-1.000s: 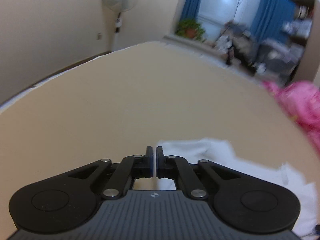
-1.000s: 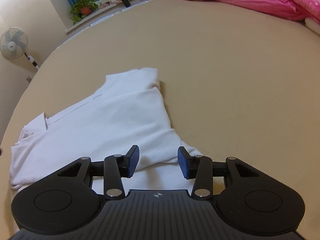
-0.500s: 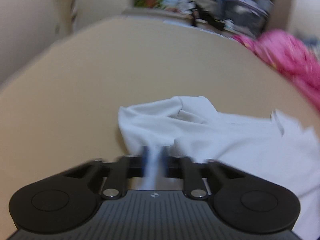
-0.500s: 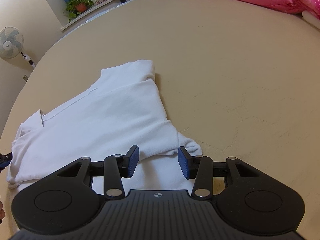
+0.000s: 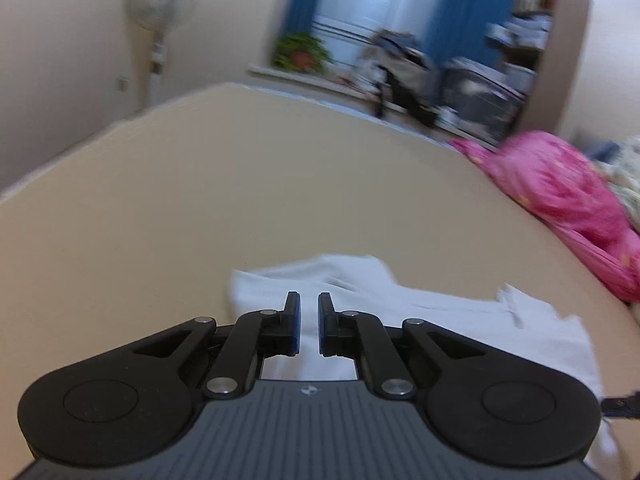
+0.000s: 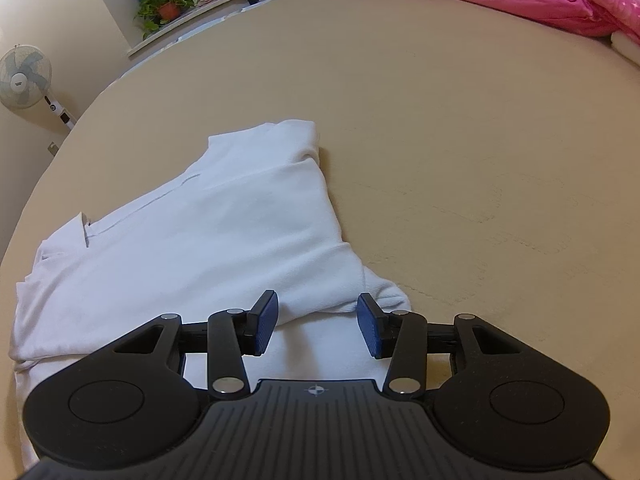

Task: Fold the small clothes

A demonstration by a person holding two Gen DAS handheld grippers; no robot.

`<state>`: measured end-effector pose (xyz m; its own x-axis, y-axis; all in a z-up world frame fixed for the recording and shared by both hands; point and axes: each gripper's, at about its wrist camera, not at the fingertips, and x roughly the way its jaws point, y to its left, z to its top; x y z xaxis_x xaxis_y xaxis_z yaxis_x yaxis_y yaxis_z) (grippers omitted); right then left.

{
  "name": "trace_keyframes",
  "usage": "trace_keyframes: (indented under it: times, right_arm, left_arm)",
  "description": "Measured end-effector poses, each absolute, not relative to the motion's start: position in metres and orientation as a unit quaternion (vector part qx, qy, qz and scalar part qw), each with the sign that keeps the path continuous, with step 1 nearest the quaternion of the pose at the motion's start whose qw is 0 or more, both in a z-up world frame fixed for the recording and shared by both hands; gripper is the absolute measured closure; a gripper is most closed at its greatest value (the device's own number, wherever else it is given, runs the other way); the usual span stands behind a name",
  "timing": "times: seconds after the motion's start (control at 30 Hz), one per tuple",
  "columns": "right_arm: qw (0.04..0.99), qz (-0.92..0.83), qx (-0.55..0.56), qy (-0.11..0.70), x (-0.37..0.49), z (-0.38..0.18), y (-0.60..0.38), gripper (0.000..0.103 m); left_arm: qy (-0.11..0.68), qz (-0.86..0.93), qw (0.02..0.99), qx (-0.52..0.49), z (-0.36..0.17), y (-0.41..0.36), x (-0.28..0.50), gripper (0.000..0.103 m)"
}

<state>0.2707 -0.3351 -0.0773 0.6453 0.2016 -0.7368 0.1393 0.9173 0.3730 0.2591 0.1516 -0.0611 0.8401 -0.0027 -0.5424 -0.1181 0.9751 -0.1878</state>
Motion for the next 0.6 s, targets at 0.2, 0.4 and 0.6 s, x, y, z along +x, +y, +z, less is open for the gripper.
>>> trace_keyframes:
  times: [0.2,0.4,0.6]
  right_arm:
    - [0.883,0.011,0.205,0.422,0.269,-0.081,-0.338,0.056]
    - [0.887,-0.001,0.199,0.417,0.257,-0.088,-0.341,0.058]
    - [0.911,0.012,0.178,0.371,0.209,-0.035,-0.349,0.058]
  left_arm:
    - [0.374,0.112,0.919,-0.046,-0.091,0.147,0.284,0.086]
    - [0.416,0.093,0.905,0.003,-0.105,0.135,0.260,0.070]
    - [0.318,0.065,0.946,0.016,-0.042,0.118,0.174,0.070]
